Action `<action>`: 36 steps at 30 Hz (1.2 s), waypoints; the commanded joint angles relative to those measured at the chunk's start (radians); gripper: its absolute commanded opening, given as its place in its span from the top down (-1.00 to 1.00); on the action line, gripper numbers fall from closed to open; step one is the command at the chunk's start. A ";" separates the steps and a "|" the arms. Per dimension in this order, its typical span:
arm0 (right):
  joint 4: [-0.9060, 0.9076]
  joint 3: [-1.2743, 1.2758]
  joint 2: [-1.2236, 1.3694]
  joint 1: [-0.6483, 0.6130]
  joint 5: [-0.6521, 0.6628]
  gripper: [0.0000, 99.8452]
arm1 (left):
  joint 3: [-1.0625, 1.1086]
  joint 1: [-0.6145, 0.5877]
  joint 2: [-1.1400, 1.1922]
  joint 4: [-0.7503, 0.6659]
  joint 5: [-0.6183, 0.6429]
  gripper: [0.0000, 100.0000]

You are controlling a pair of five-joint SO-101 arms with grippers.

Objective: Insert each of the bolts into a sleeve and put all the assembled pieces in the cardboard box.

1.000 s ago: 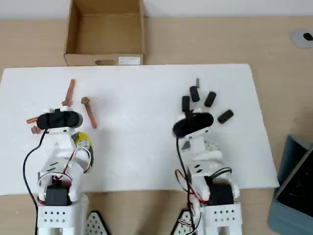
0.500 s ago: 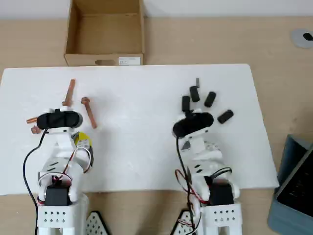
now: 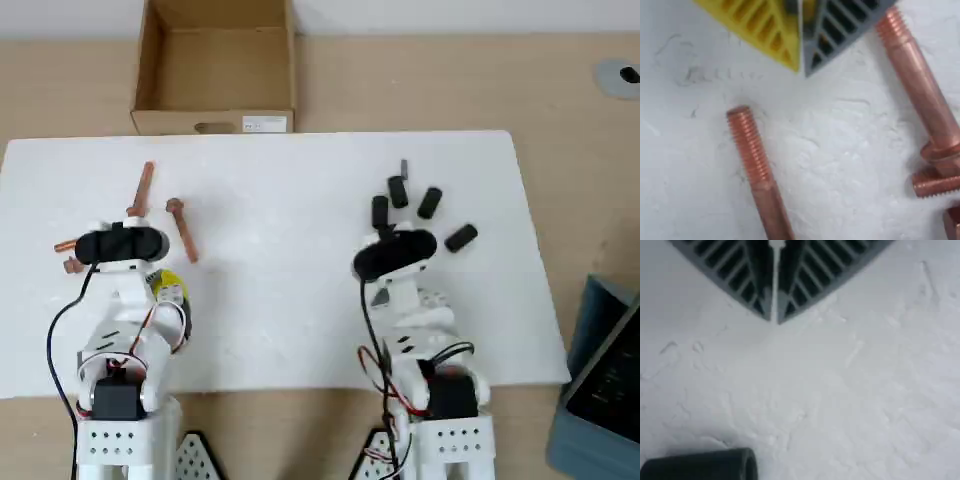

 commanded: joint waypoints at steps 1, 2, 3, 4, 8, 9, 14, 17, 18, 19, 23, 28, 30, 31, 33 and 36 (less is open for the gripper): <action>0.002 -0.004 -0.105 0.008 -0.003 0.98 | 0.011 -0.006 -0.008 -0.017 -0.008 0.99; 0.002 -0.004 -0.105 0.008 -0.003 0.98 | 0.011 -0.005 -0.008 -0.017 -0.008 0.99; 0.002 -0.004 -0.105 0.008 -0.005 0.98 | 0.011 -0.003 -0.008 -0.017 -0.008 0.99; 0.002 -0.004 -0.105 0.008 -0.006 0.98 | 0.011 0.000 -0.008 -0.017 -0.008 0.99; 0.002 -0.004 -0.105 0.008 -0.003 0.98 | 0.011 0.002 -0.008 -0.017 -0.008 0.99; 0.002 -0.004 -0.105 0.008 -0.002 0.98 | 0.011 0.002 -0.008 -0.017 -0.008 0.99; 0.002 -0.004 -0.105 0.008 -0.006 0.98 | 0.011 0.003 -0.008 -0.017 -0.008 0.99; 0.000 -0.004 -0.105 0.008 -0.006 0.98 | 0.011 0.005 -0.008 -0.017 -0.008 0.99; 0.000 -0.004 -0.105 0.008 -0.008 0.98 | 0.011 0.005 -0.008 -0.017 -0.008 0.99; 0.000 -0.004 -0.105 0.008 -0.008 0.98 | 0.011 0.003 -0.008 -0.017 -0.005 0.99; 0.009 -0.033 -0.105 0.015 -0.008 0.98 | -0.011 -0.017 -0.008 -0.011 -0.003 0.99; 0.009 -0.183 -0.094 0.015 -0.008 0.98 | -0.130 -0.063 -0.002 -0.008 -0.002 1.00; 0.023 -0.236 -0.090 0.015 -0.003 0.98 | -0.175 -0.068 -0.002 0.029 -0.002 1.00; 0.043 -0.266 -0.081 0.015 -0.003 0.98 | -0.198 -0.066 -0.002 0.058 -0.002 1.00; 0.081 -0.329 -0.041 0.015 -0.005 0.98 | -0.242 -0.063 -0.002 0.118 -0.002 1.00; 0.114 -0.444 0.068 0.015 -0.008 0.98 | -0.308 -0.066 -0.001 0.187 -0.002 1.00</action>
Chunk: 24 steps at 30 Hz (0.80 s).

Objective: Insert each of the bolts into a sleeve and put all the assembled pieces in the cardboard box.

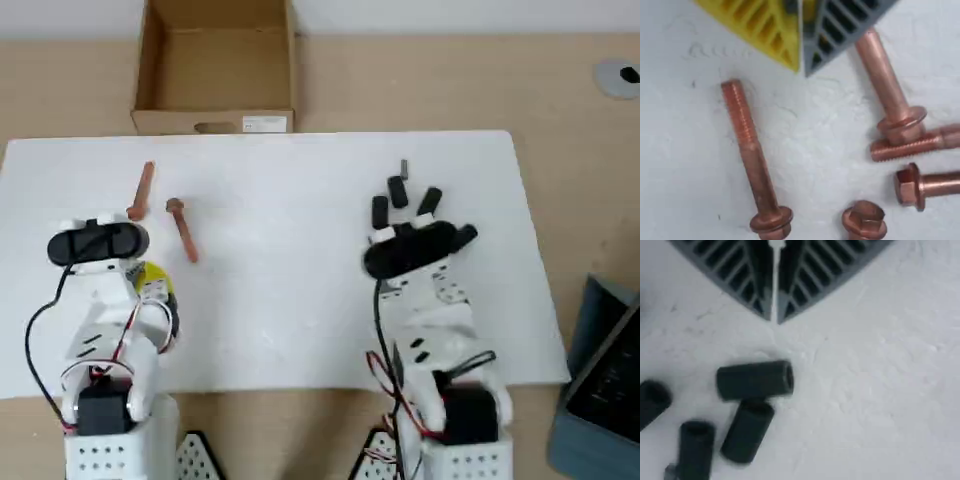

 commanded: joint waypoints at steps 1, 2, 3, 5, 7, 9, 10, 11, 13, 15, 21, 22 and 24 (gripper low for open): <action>0.023 -0.180 0.108 0.015 -0.008 0.98 | -0.127 -0.009 -0.001 0.064 -0.002 1.00; 0.023 -0.228 0.157 0.015 -0.008 0.98 | -0.147 -0.011 -0.001 0.077 -0.002 1.00; 0.023 -0.275 0.213 0.015 -0.009 0.98 | -0.166 -0.011 0.001 0.087 -0.002 1.00; 0.023 -0.374 0.329 0.015 -0.026 0.98 | -0.198 -0.011 0.025 0.104 -0.002 1.00; 0.025 -0.475 0.449 0.015 -0.069 0.98 | -0.238 -0.011 0.081 0.110 -0.002 1.00; 0.025 -0.570 0.565 0.015 -0.101 0.98 | -0.299 -0.011 0.163 0.112 -0.002 0.99; 0.025 -0.613 0.622 0.015 -0.112 0.98 | -0.336 -0.011 0.211 0.112 -0.002 0.99; 0.025 -0.654 0.676 0.015 -0.117 0.98 | -0.377 -0.011 0.265 0.112 -0.002 0.99; 0.046 -0.730 0.776 0.015 -0.118 0.98 | -0.457 -0.012 0.377 0.114 -0.002 0.99; 0.078 -0.792 0.868 0.015 -0.118 0.98 | -0.535 -0.012 0.492 0.115 -0.002 0.99; 0.153 -0.931 1.106 0.015 -0.115 0.98 | -0.723 -0.014 0.797 0.117 -0.005 0.99; 0.161 -0.952 1.141 0.015 -0.114 0.98 | -0.752 -0.014 0.842 0.127 -0.006 0.99; 0.176 -0.992 1.210 0.016 -0.114 0.98 | -0.825 -0.014 0.924 0.169 -0.006 0.99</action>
